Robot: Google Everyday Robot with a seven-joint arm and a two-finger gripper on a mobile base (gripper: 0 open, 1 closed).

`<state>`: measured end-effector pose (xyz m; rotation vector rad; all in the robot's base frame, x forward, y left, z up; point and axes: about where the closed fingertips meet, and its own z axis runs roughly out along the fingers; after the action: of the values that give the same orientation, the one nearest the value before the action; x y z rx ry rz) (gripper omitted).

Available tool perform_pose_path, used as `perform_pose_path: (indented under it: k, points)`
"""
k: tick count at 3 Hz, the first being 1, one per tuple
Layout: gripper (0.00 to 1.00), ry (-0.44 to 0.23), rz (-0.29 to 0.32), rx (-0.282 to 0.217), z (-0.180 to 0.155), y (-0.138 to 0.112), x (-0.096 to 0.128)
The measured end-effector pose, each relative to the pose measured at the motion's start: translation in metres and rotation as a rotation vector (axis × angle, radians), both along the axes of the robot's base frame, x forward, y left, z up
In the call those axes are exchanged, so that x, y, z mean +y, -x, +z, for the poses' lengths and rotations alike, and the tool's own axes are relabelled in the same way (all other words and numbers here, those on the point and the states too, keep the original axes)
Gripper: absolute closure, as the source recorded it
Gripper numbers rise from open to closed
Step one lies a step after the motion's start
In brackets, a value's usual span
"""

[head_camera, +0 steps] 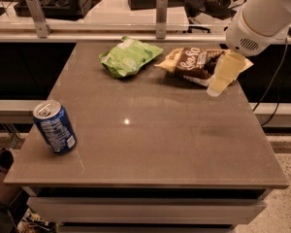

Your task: Move brown chip bag near pepsi can

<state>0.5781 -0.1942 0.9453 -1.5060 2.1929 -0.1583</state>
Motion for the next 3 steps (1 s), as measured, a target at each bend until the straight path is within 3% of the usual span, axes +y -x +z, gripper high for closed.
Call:
perform_pose_path:
  k: [1,2,3]
  points:
    - [0.00,-0.075,-0.026,-0.040,-0.018,-0.050,0.015]
    - [0.00,-0.139,-0.027,-0.046,-0.036,-0.091,0.036]
    - [0.00,-0.169,-0.024,-0.021,-0.059,-0.120,0.057]
